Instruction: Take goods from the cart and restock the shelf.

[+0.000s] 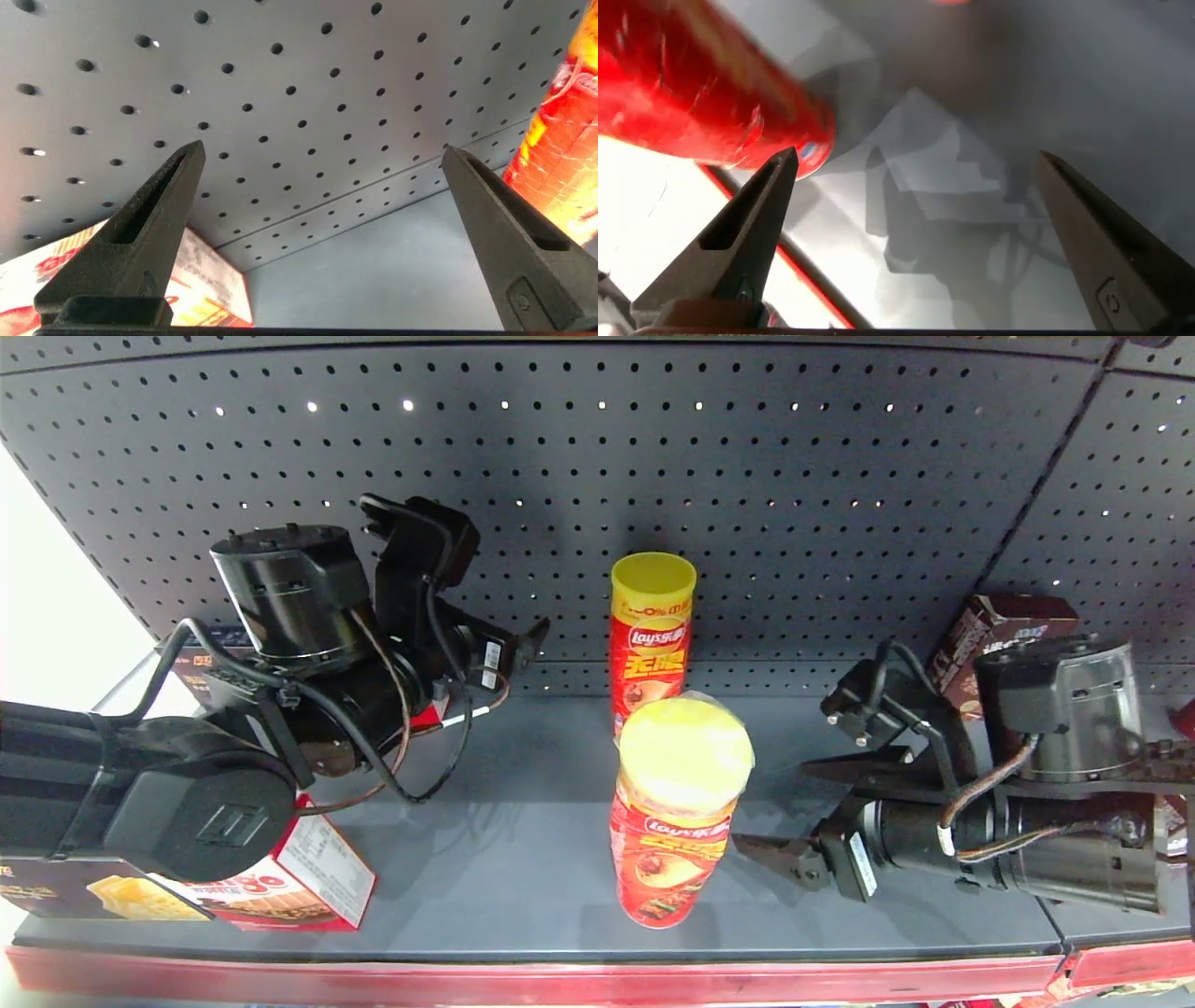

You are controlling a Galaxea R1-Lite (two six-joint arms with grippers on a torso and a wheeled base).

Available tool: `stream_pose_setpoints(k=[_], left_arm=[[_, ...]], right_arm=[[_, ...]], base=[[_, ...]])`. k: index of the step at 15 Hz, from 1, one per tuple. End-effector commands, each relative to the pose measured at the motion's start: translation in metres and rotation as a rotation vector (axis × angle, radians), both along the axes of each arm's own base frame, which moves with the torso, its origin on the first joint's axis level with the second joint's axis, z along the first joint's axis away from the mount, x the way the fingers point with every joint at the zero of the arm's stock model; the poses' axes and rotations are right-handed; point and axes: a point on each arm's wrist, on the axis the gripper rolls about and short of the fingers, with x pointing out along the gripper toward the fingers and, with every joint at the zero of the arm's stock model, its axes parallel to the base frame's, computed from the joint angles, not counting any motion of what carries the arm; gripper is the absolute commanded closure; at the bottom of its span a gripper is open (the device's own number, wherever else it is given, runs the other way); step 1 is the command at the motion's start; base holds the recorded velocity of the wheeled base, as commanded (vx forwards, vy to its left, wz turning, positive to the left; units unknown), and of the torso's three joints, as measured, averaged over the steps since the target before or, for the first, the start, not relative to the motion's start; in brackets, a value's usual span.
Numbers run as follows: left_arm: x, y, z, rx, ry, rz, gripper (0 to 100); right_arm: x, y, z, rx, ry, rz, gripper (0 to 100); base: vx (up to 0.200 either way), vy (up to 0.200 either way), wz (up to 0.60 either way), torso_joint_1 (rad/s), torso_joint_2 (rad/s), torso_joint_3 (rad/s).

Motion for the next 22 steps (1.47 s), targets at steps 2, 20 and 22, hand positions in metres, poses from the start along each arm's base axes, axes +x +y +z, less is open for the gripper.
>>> stream_pose_setpoints(k=[2, 20, 22], left_arm=[[-0.031, 0.015, 0.030, -0.023, -0.056, 0.002, 0], [-0.255, 0.118, -0.016, -0.061, -0.123, -0.096, 0], [-0.277, 0.132, -0.039, -0.012, -0.100, -0.094, 0]], right_arm=[[-0.018, -0.027, 0.017, 0.049, -0.068, -0.049, 0], [-0.218, -0.159, -0.064, 0.289, -0.500, -0.349, 0], [-0.230, -0.163, -0.093, 0.276, -0.472, -0.352, 0]], base=[[0.000, 0.000, 0.00, 0.000, 0.00, 0.000], [0.000, 0.000, 0.00, 0.000, 0.00, 0.000], [0.000, 0.000, 0.00, 0.000, 0.00, 0.000]])
